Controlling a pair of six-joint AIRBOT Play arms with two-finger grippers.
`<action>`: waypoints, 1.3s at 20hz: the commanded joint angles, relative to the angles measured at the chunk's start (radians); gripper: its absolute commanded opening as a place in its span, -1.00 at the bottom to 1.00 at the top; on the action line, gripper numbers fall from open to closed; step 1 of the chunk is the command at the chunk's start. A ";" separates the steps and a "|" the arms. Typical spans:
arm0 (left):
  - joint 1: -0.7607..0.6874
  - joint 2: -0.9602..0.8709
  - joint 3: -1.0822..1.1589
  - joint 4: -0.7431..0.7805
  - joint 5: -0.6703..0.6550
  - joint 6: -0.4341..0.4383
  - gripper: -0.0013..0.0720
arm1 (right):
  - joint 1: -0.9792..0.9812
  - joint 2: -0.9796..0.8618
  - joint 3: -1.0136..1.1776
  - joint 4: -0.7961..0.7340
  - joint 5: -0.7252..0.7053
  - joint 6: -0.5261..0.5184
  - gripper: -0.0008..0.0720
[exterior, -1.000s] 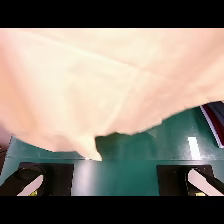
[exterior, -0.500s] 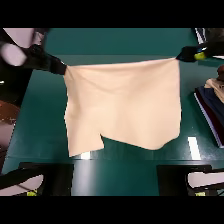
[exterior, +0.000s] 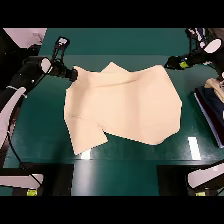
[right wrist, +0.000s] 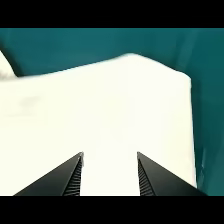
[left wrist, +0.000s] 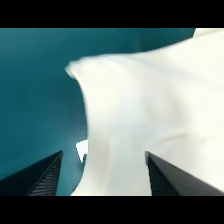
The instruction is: Fold the shirts.
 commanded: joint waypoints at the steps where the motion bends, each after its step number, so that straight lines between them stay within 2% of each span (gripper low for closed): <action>1: 0.045 0.010 0.072 0.003 -0.146 -0.027 0.73 | -0.022 0.044 0.000 0.050 0.063 0.000 0.11; 4: 0.155 0.090 0.080 -0.064 -0.284 -0.027 0.73 | -0.081 0.139 -0.048 0.171 0.220 -0.050 0.11; 7: 0.283 0.140 0.006 -0.237 -0.420 -0.002 0.73 | -0.129 0.266 -0.209 0.287 0.331 -0.086 0.11; 10: 0.374 0.139 -0.140 -0.432 -0.504 0.057 0.73 | -0.144 0.407 -0.406 0.309 0.364 -0.096 0.11; 13: 0.389 0.139 -0.310 -0.453 -0.484 0.056 0.73 | -0.144 0.532 -0.566 0.307 0.356 -0.097 0.11; 17: 0.389 0.139 -0.501 -0.487 -0.392 0.058 0.73 | -0.144 0.686 -0.710 0.308 0.324 -0.096 0.11; 20: 0.371 0.139 -0.577 -0.606 -0.363 0.142 0.73 | -0.144 0.771 -0.777 0.306 0.307 -0.082 0.11; 23: 0.322 0.138 -0.587 -0.610 -0.345 0.152 0.73 | -0.158 0.827 -0.830 0.296 0.311 -0.058 0.11; 24: 0.309 0.138 -0.587 -0.610 -0.346 0.149 0.62 | -0.180 0.840 -0.847 0.293 0.318 -0.036 0.11; 25: 0.298 0.138 -0.587 -0.610 -0.351 0.150 -0.09 | -0.211 0.856 -0.871 0.274 0.324 -0.003 0.11; 26: 0.298 0.139 -0.587 -0.619 -0.353 0.150 -0.61 | -0.245 0.875 -0.900 0.238 0.330 0.020 0.09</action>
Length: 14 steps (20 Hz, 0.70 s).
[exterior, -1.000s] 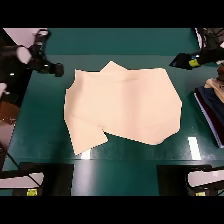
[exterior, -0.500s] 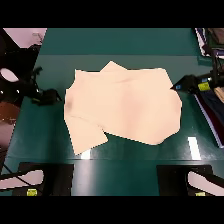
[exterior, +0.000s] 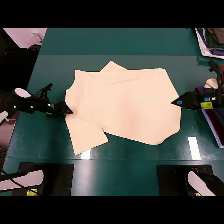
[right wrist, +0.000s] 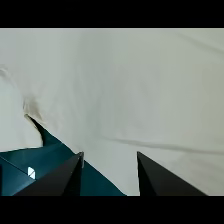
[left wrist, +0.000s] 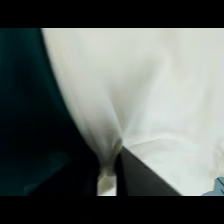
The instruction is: Fold the shirts.
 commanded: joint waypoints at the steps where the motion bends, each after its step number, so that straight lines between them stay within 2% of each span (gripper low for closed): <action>1: -0.023 0.003 -0.010 -0.040 0.002 0.012 -0.88 | -0.088 0.074 -0.099 -0.096 0.024 0.084 0.09; 3: -0.023 0.016 0.017 -0.040 0.003 0.012 -0.88 | -0.149 0.118 -0.185 -0.164 0.055 0.104 0.09; 4: -0.023 0.031 0.033 -0.040 0.010 0.012 -0.88 | -0.176 0.137 -0.232 -0.165 0.076 0.104 0.16; 5: -0.023 0.050 0.051 -0.041 0.013 0.012 -0.88 | -0.198 0.153 -0.279 -0.161 0.084 0.104 0.66; 6: -0.023 0.063 0.069 -0.040 0.012 0.012 -0.88 | -0.208 0.162 -0.319 -0.163 0.091 0.104 0.76; 9: -0.023 0.092 0.105 -0.041 0.009 0.012 -0.88 | -0.184 0.147 -0.435 -0.161 0.063 0.112 0.68; 10: -0.023 0.098 0.107 -0.041 0.009 0.012 -0.88 | -0.159 0.126 -0.462 -0.160 0.044 0.112 0.53; 14: -0.023 0.099 0.108 -0.042 -0.011 0.013 -0.88 | -0.018 0.015 -0.490 -0.081 -0.106 0.112 0.52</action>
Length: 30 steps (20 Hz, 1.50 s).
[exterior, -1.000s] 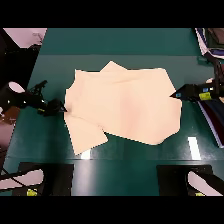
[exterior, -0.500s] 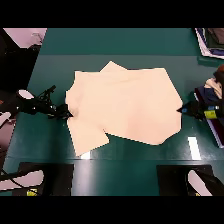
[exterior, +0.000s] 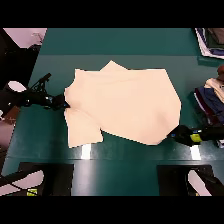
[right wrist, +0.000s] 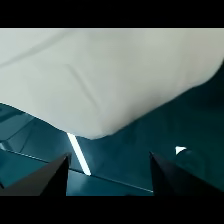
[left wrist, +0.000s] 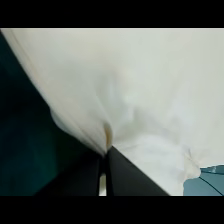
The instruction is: Fold the shirts.
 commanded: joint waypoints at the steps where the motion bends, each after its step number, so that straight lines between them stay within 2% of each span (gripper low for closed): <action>1: 0.000 0.007 0.008 -0.003 -0.019 0.001 -0.88 | 0.113 -0.089 -0.022 0.045 -0.126 0.009 0.52; 4: 0.000 0.007 0.008 -0.003 -0.021 0.001 -0.88 | 0.204 -0.179 0.024 0.044 -0.151 0.010 -0.04; 7: 0.000 0.010 0.008 -0.003 -0.022 0.000 -0.88 | 0.267 -0.227 0.087 0.031 -0.156 -0.011 -0.93; 9: 0.000 0.044 0.021 0.000 -0.019 -0.008 -0.88 | 0.286 -0.216 0.151 0.016 -0.152 -0.013 -0.93; 12: 0.003 0.162 0.164 0.013 -0.017 -0.025 -0.88 | 0.260 -0.115 0.336 0.010 -0.163 -0.012 -0.93; 18: 0.003 0.372 0.710 0.019 -0.008 -0.026 -0.88 | 0.090 0.074 0.857 0.010 -0.302 -0.026 -0.93; 22: 0.003 0.420 1.056 0.018 0.004 -0.035 -0.88 | -0.010 0.119 1.136 0.010 -0.305 -0.058 -0.93; 26: 0.003 0.447 1.283 0.004 0.027 -0.107 -0.88 | -0.113 0.155 1.297 0.010 -0.226 -0.077 -0.93; 30: 0.003 0.502 1.293 -0.064 0.024 -0.130 -0.88 | -0.179 0.111 1.455 0.011 -0.041 -0.077 -0.93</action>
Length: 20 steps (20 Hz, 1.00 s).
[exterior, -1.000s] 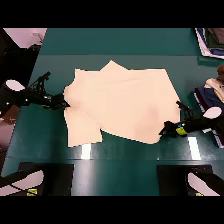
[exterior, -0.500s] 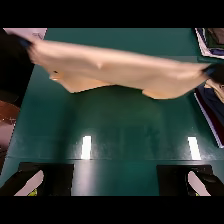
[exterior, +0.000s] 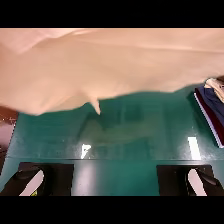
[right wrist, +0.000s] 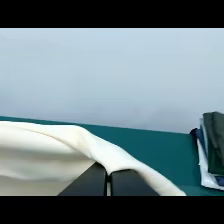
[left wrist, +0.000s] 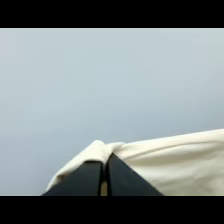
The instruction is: Fold the shirts.
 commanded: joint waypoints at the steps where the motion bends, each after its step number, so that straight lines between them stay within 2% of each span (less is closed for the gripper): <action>1: 0.000 0.037 0.047 -0.061 -0.016 -0.027 -0.88 | -0.044 -0.050 0.155 0.006 0.182 -0.005 -0.93; 3: 0.000 0.035 0.019 -0.052 -0.074 -0.028 -0.88 | -0.020 -0.129 0.224 0.009 0.298 -0.004 -0.93; 6: 0.000 0.035 -0.202 -0.034 -0.128 -0.050 -0.88 | 0.069 -0.251 0.202 0.006 0.426 0.031 -0.94; 10: 0.000 -0.051 -0.551 -0.015 -0.188 -0.043 -0.88 | 0.262 -0.414 0.013 -0.091 0.469 0.044 -0.93; 12: 0.000 -0.138 -0.689 -0.011 -0.206 -0.035 -0.88 | 0.340 -0.509 -0.072 -0.163 0.468 0.067 -0.93; 14: -0.011 -0.247 -0.784 -0.008 -0.203 0.002 -0.88 | 0.380 -0.608 -0.145 -0.168 0.455 0.068 -0.93; 17: -0.047 -0.449 -0.818 0.007 -0.131 0.077 -0.88 | 0.393 -0.767 -0.202 -0.181 0.370 0.067 -0.93; 20: -0.070 -0.602 -0.818 0.003 0.095 0.119 -0.88 | 0.386 -0.897 -0.201 -0.179 0.203 0.066 -0.93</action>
